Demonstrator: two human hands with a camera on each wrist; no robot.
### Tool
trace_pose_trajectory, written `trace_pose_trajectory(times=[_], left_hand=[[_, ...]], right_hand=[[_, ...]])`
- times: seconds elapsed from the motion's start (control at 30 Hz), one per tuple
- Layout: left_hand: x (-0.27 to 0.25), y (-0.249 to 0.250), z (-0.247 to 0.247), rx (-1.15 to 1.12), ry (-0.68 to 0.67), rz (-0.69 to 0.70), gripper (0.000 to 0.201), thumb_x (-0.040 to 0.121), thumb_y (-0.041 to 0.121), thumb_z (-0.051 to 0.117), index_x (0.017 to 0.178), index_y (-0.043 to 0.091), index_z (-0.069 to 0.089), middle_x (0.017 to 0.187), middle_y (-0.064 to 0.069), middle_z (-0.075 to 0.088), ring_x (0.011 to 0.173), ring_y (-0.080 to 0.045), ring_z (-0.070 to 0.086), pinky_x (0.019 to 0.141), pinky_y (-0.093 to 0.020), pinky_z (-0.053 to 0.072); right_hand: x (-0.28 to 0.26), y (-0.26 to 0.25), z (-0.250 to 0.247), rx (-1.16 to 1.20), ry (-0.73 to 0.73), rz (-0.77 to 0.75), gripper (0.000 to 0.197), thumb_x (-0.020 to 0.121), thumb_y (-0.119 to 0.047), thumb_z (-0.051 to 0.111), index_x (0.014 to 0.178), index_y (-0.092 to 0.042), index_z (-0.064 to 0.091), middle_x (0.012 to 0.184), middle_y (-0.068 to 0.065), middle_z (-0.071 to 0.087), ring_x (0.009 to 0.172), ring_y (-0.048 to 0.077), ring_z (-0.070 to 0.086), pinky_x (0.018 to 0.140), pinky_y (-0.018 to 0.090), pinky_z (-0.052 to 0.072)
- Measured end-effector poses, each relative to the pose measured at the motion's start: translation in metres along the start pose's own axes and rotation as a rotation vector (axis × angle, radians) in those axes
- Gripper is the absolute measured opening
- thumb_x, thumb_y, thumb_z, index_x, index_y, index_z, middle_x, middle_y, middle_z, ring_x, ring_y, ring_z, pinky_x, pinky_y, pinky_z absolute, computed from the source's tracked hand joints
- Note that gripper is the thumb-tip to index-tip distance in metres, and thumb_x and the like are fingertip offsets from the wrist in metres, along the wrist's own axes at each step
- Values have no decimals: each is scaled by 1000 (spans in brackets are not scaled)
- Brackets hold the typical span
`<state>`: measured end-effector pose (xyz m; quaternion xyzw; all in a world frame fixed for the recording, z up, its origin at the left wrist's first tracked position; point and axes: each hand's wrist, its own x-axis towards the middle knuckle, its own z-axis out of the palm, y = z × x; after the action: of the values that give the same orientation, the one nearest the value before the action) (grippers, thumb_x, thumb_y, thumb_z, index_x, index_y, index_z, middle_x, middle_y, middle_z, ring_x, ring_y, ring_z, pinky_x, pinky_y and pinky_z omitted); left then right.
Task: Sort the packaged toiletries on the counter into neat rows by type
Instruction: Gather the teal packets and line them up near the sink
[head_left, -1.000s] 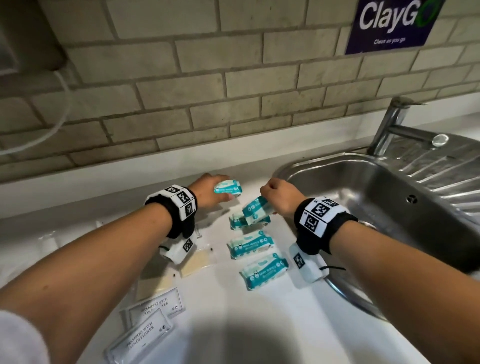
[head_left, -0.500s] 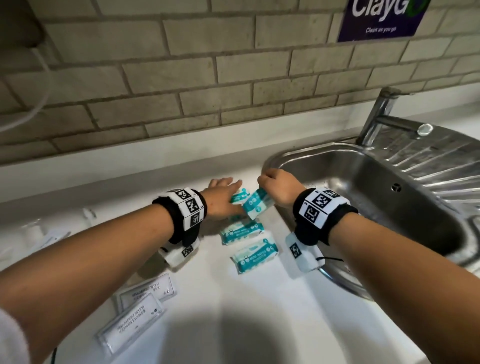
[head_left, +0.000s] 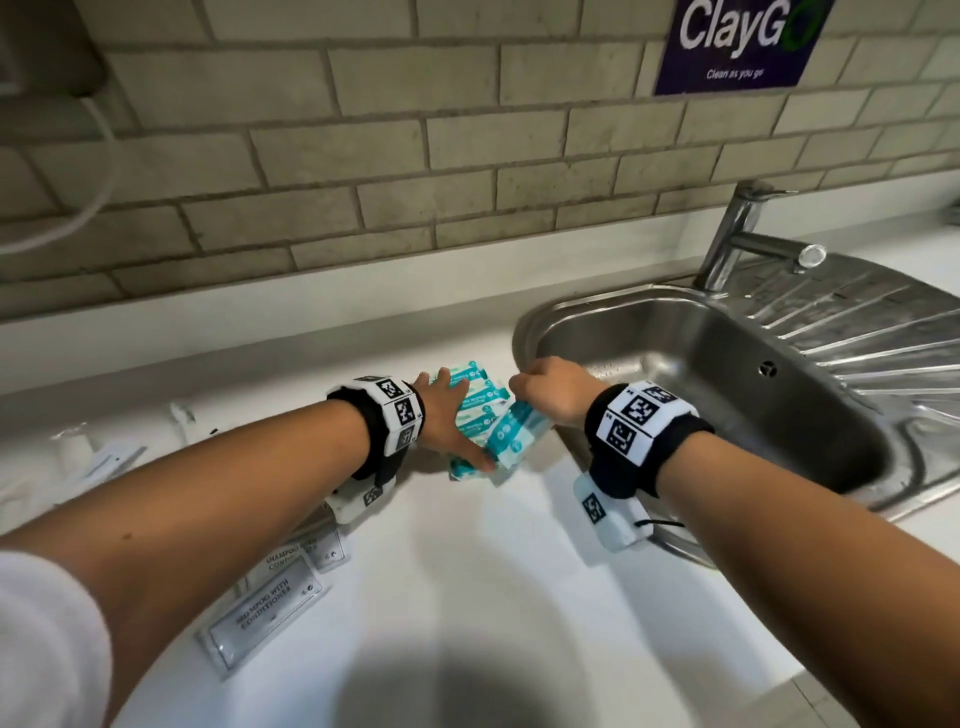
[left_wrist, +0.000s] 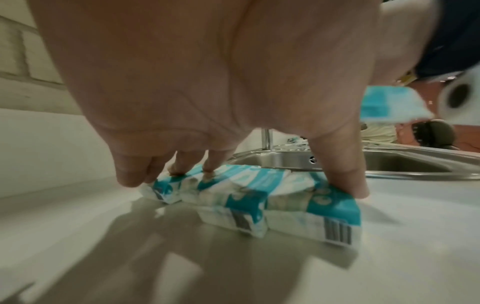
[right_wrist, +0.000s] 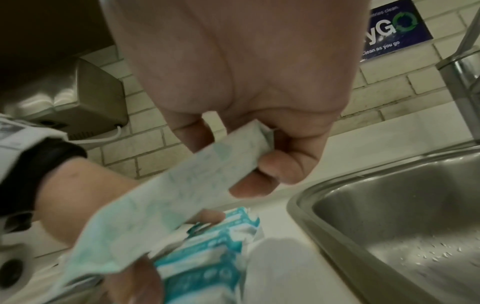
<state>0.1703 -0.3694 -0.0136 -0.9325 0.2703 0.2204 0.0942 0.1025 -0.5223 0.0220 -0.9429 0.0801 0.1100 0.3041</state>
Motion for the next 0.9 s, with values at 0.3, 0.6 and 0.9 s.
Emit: trace_pose_trajectory(times=[0.3,0.6,0.9], left_hand=[[23,-36,-6,-38,-4,-67,128,62,85,56,155,19,-2,162,-12,-5,149,-34,4,121,-45,13],[25,-74,-12,-344,27,4,93,80,67,57,153,21,23,161,-4,17,146,-23,22,117,-36,18],[46,-114,-4,-684,307,-239,53,87,29,65,133,7,52,111,-10,70,84,-22,68,75,-28,51]], right_hand=[[17,-6,36,56,-154,39,14,92,-24,53,97,-12,51,93,4,61,67,12,54,52,20,43],[39,-16,47,-96,-178,121,24,80,-17,64,100,-4,60,93,11,71,80,24,73,74,38,62],[92,-44,19,-194,-71,72,30,88,-31,61,70,-9,52,78,8,57,72,25,56,54,24,41]])
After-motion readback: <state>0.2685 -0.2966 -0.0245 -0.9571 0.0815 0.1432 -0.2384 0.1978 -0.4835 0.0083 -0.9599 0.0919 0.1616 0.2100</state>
